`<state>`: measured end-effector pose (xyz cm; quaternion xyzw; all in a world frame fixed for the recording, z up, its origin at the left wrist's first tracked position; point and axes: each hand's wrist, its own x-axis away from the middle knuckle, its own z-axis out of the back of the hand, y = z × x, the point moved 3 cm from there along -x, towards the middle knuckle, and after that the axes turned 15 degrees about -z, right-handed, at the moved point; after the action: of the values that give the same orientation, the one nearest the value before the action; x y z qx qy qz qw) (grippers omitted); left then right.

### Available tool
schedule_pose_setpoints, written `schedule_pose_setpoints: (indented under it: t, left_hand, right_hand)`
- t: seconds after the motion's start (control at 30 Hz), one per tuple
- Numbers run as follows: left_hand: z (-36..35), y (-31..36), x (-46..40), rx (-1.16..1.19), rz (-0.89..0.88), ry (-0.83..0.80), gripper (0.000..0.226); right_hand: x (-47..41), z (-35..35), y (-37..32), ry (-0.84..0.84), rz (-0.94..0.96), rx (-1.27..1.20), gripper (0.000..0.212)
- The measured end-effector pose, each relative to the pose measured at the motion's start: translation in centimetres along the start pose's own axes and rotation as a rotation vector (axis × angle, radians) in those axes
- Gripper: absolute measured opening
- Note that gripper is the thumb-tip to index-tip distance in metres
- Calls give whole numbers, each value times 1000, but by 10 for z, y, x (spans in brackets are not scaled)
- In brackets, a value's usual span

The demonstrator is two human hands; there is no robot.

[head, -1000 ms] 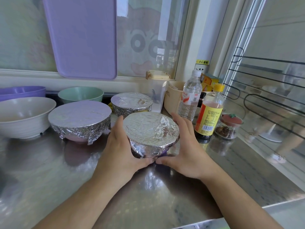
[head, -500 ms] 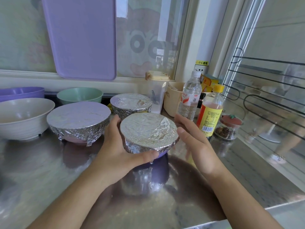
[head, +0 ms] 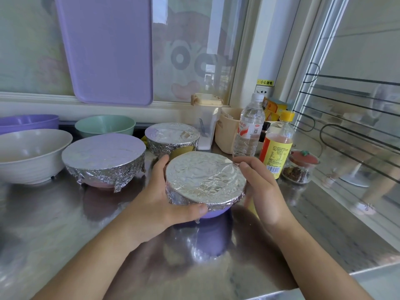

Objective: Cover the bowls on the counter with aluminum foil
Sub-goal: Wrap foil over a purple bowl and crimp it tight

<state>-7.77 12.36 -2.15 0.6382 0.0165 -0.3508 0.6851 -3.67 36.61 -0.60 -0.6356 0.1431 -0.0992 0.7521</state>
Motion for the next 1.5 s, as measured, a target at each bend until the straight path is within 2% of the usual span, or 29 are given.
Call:
schedule_pose_setpoints:
  t: [0.13,0.2,0.33,0.47,0.6,0.73,0.83,0.93,1.0,1.07,1.17,1.3,1.4,1.5]
  left_hand:
    - [-5,3,0,10,-28,-16,101]
    - [-5,4,0,1,-44,-26,97]
    - [0,1,-2,-58,-41,17,101]
    - [-3,6,0,-64,-57,-13,89]
    - [-4,4,-1,-37,-46,-46,90]
    - [-3,1,1,-35,-70,11,86]
    - [-10,8,-3,112,-70,27,78]
    - [-17,6,-8,307,15,201,68]
    - [-26,10,-8,172,18,242,91]
    - [-33,14,-4,-2,11,309,112]
    - [-39,18,-2,-82,-25,332,112]
    - [-34,12,-2,-45,3,279,116]
    - [-32,13,-3,-22,1,252,124]
    - [-34,14,-5,-28,-10,253,118]
  right_hand:
    - [-13,-2,9,-44,-90,-49,60]
    - [-17,-6,12,-132,-143,-108,64]
    - [-19,-10,18,-187,-183,-180,59]
    - [-20,-9,23,-181,-212,-221,65]
    - [-11,-17,9,-158,-311,-412,40]
    - [-12,-26,3,-109,-374,-542,36]
    - [-14,-36,1,-66,-417,-632,42]
    - [-19,-45,10,-10,-417,-735,50]
    - [-19,-51,14,2,-411,-771,54]
    - [-12,-54,12,-14,-403,-764,48]
    - [-4,-50,11,-49,-423,-738,39]
    - [0,-33,0,-110,-403,-576,39]
    - [-2,-20,-14,-71,-275,-401,32]
    - [-2,-23,-14,-51,-231,-320,37]
